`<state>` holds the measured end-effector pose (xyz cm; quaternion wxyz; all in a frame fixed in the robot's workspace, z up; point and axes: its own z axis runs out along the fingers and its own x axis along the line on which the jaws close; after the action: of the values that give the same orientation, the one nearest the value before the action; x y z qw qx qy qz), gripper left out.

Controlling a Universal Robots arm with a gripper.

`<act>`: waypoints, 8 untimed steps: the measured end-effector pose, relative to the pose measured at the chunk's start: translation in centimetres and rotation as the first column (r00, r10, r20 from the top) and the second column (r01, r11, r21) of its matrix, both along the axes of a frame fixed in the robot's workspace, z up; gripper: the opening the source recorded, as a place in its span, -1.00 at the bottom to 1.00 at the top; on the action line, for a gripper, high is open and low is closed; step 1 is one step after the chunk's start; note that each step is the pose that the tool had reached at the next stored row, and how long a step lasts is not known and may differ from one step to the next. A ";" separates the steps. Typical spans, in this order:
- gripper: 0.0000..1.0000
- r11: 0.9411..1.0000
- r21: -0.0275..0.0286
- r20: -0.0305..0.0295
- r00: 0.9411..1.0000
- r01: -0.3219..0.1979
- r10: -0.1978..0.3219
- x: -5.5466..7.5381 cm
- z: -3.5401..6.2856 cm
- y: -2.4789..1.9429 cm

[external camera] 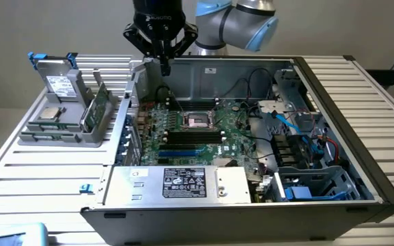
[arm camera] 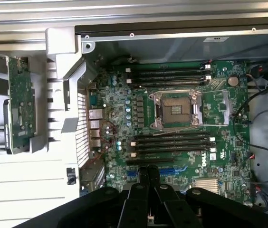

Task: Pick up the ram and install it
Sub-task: 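Reach for the ram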

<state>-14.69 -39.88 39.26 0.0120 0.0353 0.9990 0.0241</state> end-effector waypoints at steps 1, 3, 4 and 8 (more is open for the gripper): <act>-0.78 1.000 0.000 0.000 1.000 0.000 0.000 -0.3 0.00 0.00; -0.78 1.000 0.000 0.000 1.000 0.000 0.000 -0.9 0.00 0.00; -0.78 1.000 0.000 0.000 1.000 0.000 0.000 -1.2 0.00 0.00; -0.78 1.000 0.000 0.000 1.000 0.000 0.000 -2.4 -0.01 0.00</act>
<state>-17.09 -39.88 39.25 0.0121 0.0353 0.9990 0.0241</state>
